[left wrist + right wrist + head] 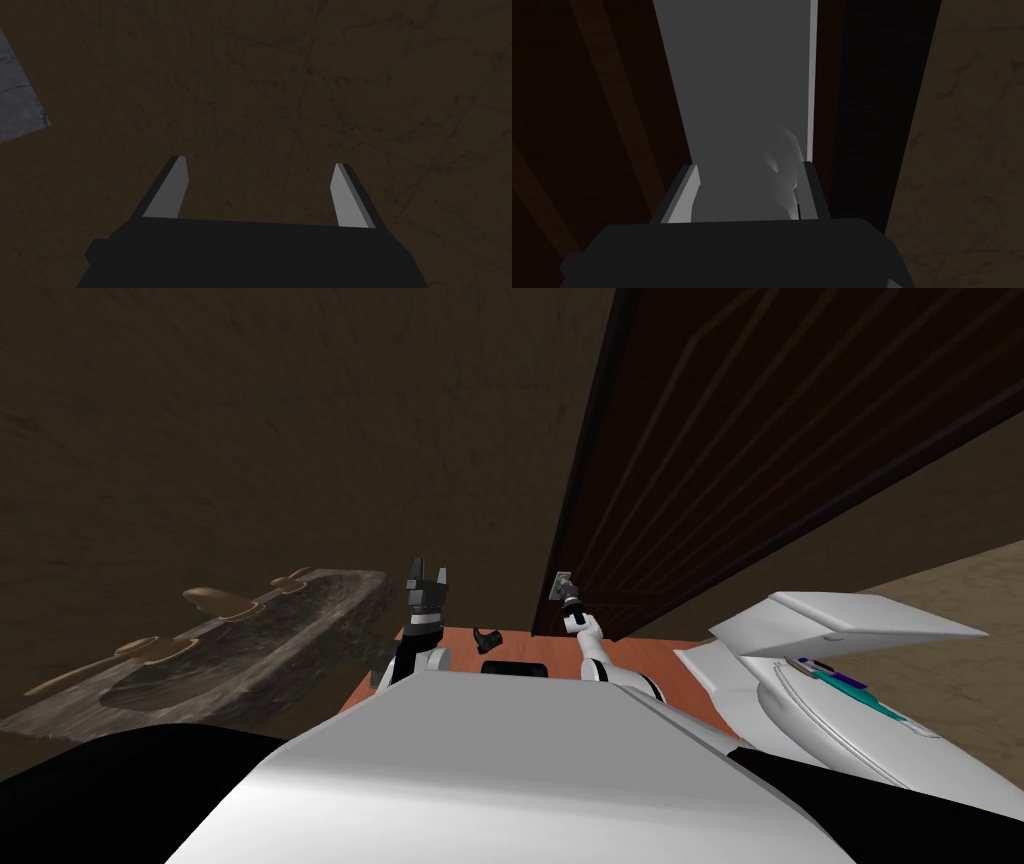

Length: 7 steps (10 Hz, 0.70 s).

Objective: Pull the door open

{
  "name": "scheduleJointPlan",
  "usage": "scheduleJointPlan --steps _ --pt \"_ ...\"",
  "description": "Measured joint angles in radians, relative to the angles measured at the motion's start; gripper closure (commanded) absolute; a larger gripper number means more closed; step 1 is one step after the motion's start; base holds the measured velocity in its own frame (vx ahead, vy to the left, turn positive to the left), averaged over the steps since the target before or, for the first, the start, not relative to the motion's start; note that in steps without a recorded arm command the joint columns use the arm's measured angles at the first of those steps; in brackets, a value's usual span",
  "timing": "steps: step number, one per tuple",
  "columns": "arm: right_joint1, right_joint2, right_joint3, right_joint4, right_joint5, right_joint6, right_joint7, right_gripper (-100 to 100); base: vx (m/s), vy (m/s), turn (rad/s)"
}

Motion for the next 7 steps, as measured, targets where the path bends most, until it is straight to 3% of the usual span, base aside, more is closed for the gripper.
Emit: scheduleJointPlan --steps 7 --pt "0.002 -0.016 0.016 0.003 -0.057 0.0 -0.107 100 -0.033 -0.014 0.046"
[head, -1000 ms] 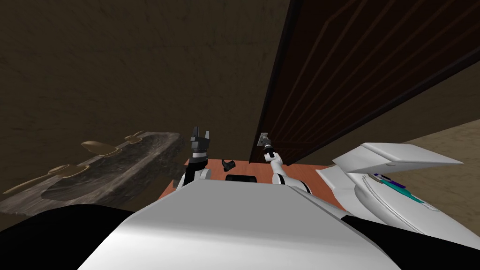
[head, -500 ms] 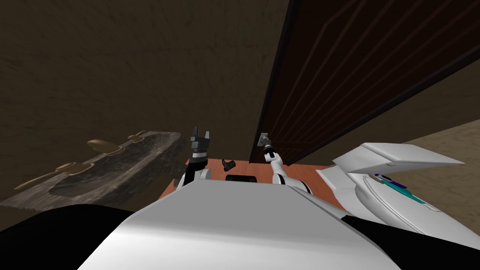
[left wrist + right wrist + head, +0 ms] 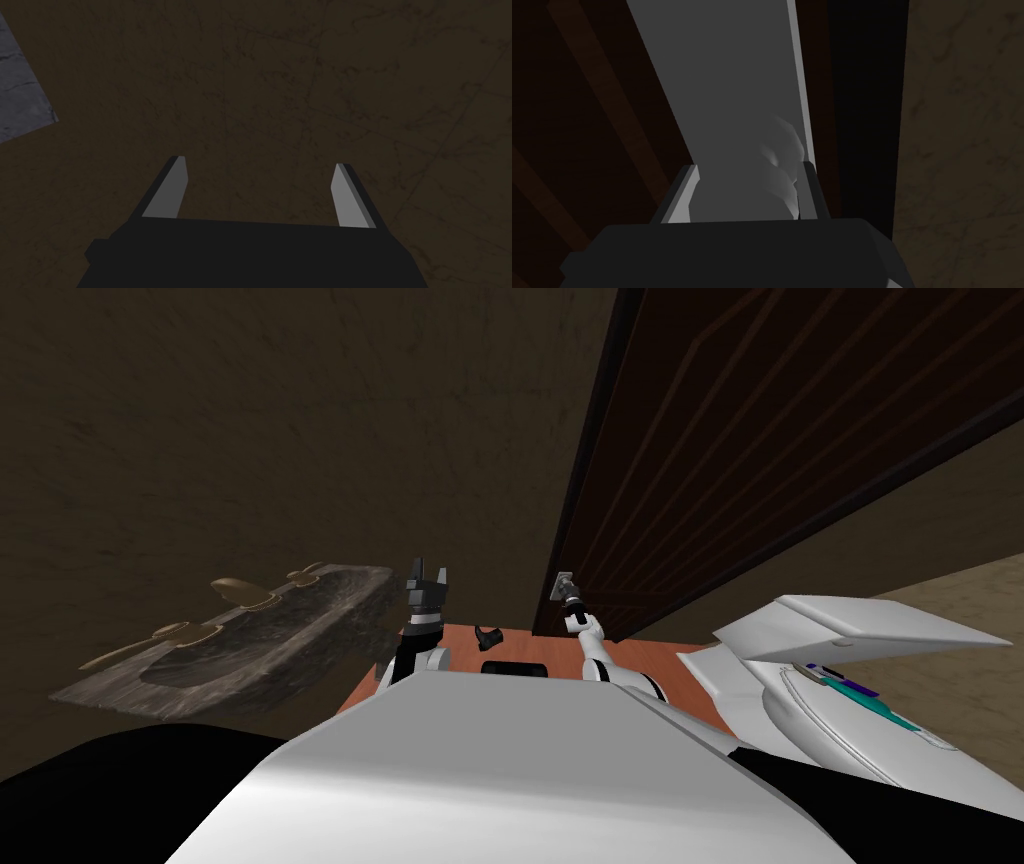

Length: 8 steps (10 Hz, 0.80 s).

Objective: Pull the door open

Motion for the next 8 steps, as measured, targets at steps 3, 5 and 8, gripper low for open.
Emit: scheduleJointPlan --steps 3,5,8 --pt "0.0 -0.009 0.011 0.001 -0.039 -0.002 -0.075 100 -0.047 -0.023 0.064" --pt "0.002 -0.016 0.02 0.001 -0.068 -0.002 -0.132 100 -0.045 -0.022 0.072" --pt "-0.002 -0.024 0.03 0.011 -0.106 -0.006 -0.205 100 -0.033 -0.018 0.042"
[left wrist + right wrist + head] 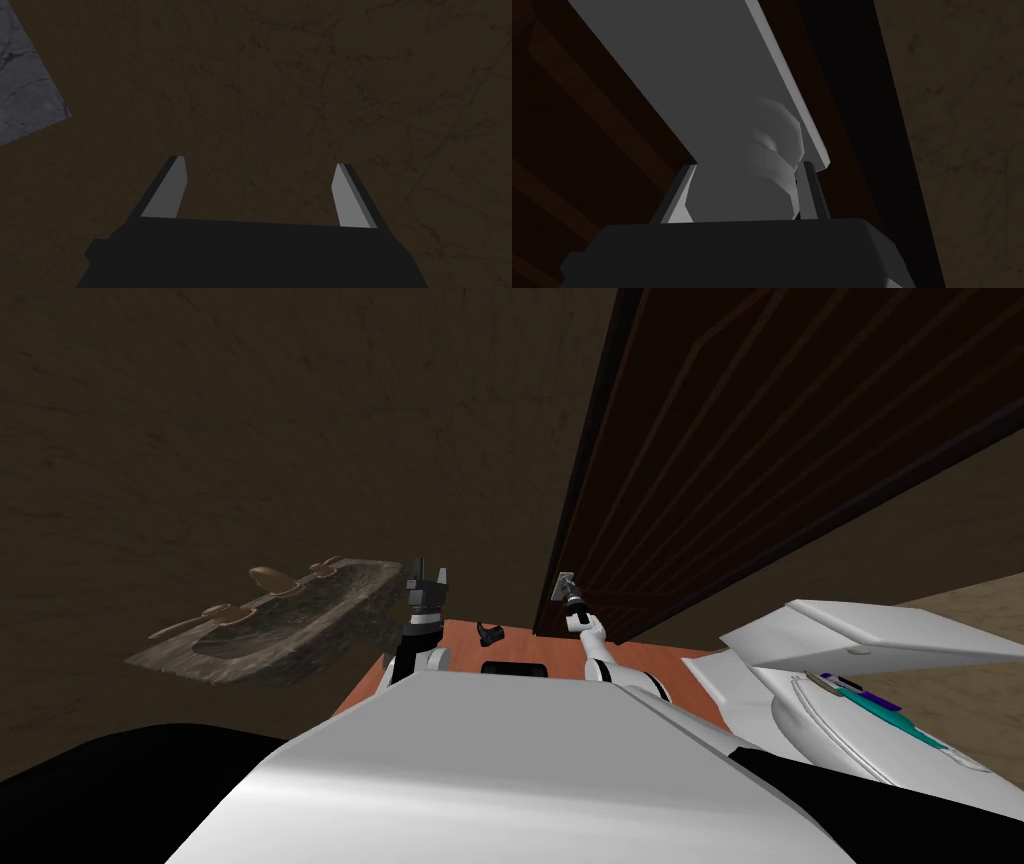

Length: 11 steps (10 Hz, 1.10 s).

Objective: Pull the door open

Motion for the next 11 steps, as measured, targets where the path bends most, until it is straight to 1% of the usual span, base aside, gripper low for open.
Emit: scheduleJointPlan --steps 1,3,4,5,6,7,8,9,11 --pt "0.0 -0.004 0.005 0.0 -0.017 -0.001 -0.028 100 -0.032 -0.021 0.052" --pt "0.005 -0.006 0.011 -0.008 -0.037 0.001 -0.073 100 -0.04 -0.028 0.078" --pt "0.003 -0.011 0.015 -0.004 -0.054 0.0 -0.1 100 -0.037 -0.02 0.029" --pt "0.01 -0.011 0.021 -0.016 -0.062 0.004 -0.125 100 -0.034 -0.015 0.043" --pt "0.006 -0.016 0.025 -0.009 -0.076 0.004 -0.152 100 -0.045 -0.023 0.093" --pt "0.0 -0.023 0.027 0.006 -0.097 -0.002 -0.18 100 -0.033 -0.026 0.032" --pt "0.003 -0.022 0.03 0.0 -0.106 -0.001 -0.202 100 -0.033 -0.027 0.052" --pt "0.006 -0.026 0.037 -0.002 -0.12 -0.001 -0.229 100 -0.026 -0.018 0.05" --pt "0.002 -0.031 0.041 0.004 -0.142 -0.002 -0.272 100 -0.041 -0.021 0.078"
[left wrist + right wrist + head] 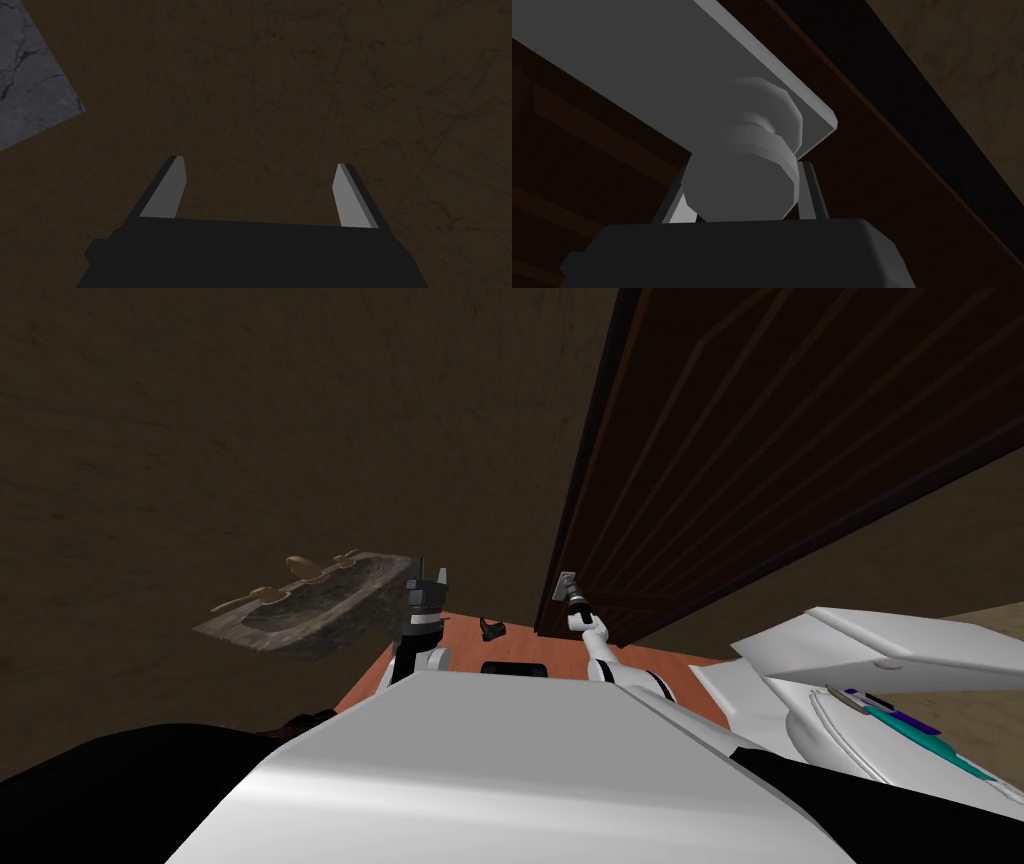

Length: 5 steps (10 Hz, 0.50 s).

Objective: Pull the door open

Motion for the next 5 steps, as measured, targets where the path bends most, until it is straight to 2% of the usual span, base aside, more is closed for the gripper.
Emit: scheduleJointPlan --steps 4,5 --pt "0.002 -0.01 0.017 0.009 -0.055 -0.007 -0.096 100 -0.034 -0.022 0.045" --pt "0.002 -0.016 0.023 0.013 -0.07 -0.009 -0.123 100 -0.06 -0.031 0.117"
